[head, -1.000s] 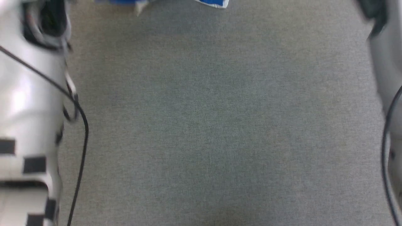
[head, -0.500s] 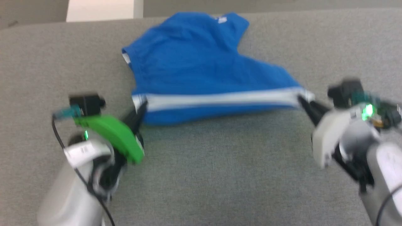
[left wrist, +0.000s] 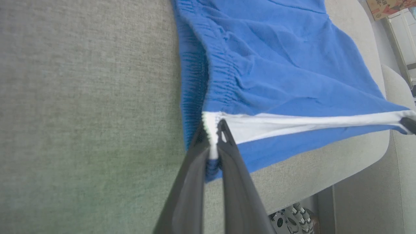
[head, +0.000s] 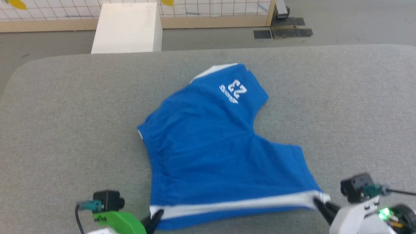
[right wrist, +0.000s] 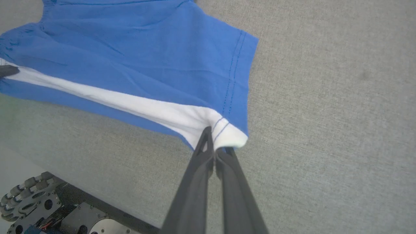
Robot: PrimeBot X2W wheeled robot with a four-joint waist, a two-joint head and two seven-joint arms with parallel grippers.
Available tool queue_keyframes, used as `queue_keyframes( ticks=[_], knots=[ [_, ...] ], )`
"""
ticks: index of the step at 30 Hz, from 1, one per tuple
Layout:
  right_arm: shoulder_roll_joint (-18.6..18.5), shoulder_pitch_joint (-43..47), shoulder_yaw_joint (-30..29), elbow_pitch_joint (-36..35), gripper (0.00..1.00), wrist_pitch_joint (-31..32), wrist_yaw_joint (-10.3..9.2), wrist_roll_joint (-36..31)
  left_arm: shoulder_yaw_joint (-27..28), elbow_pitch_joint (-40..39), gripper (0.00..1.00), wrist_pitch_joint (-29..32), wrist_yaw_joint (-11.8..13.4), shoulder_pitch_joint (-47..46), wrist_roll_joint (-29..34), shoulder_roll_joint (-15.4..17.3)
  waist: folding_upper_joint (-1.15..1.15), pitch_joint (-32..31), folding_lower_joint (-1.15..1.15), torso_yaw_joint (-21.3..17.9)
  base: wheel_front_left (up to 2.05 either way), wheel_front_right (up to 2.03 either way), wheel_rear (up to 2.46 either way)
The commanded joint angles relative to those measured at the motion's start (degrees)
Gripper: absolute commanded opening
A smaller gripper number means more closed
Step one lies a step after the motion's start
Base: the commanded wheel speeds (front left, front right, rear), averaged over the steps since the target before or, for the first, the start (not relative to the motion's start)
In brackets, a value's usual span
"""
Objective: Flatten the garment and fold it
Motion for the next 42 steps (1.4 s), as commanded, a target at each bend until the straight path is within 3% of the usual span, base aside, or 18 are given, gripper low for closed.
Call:
queue_keyframes(
  ticks=[1,6,11,17,23,31,42],
  knots=[
    [0.23,1.80,-0.41,-0.88,0.00,1.11,-0.11,-0.56,0.00,-0.58,0.00,0.35,0.65,1.58,-0.49,0.69,0.00,-0.28,0.01,0.43,0.00,0.00,0.00],
    [0.86,6.53,-1.61,-3.20,0.00,4.23,-0.11,-0.91,-0.82,-3.25,0.00,1.12,1.74,5.18,-1.04,0.93,0.00,-0.32,0.01,0.87,0.00,0.00,0.00],
    [1.42,5.96,-2.55,-4.10,0.00,1.04,-0.11,-2.32,-1.14,-5.23,0.00,-2.95,0.61,4.33,0.95,-0.65,0.00,-0.14,0.01,1.62,0.00,0.00,0.00],
    [0.64,0.64,-2.48,-3.83,0.00,-4.40,-0.11,-4.69,-1.04,-4.88,0.00,-8.73,-1.24,-0.20,3.71,-3.58,0.00,0.04,0.01,2.84,0.00,0.00,0.00],
    [-3.07,-9.10,-1.29,-2.47,0.00,-6.06,-0.11,-6.07,-1.57,-3.15,0.00,-10.93,-2.68,-6.44,4.82,-6.53,0.00,1.62,0.01,4.74,0.00,0.00,0.00],
    [-9.16,-29.06,4.89,6.28,0.00,-7.04,-0.11,-5.19,-0.36,3.34,0.00,-13.63,-4.36,-17.66,5.09,-10.58,0.00,6.35,0.01,7.73,0.00,0.00,0.00],
    [-11.01,-52.64,17.04,27.19,0.00,-13.49,-0.11,-3.62,2.49,15.63,0.00,-18.62,-5.30,-28.31,4.79,-14.50,0.00,13.85,0.01,10.80,0.00,0.00,0.00]
  ],
)
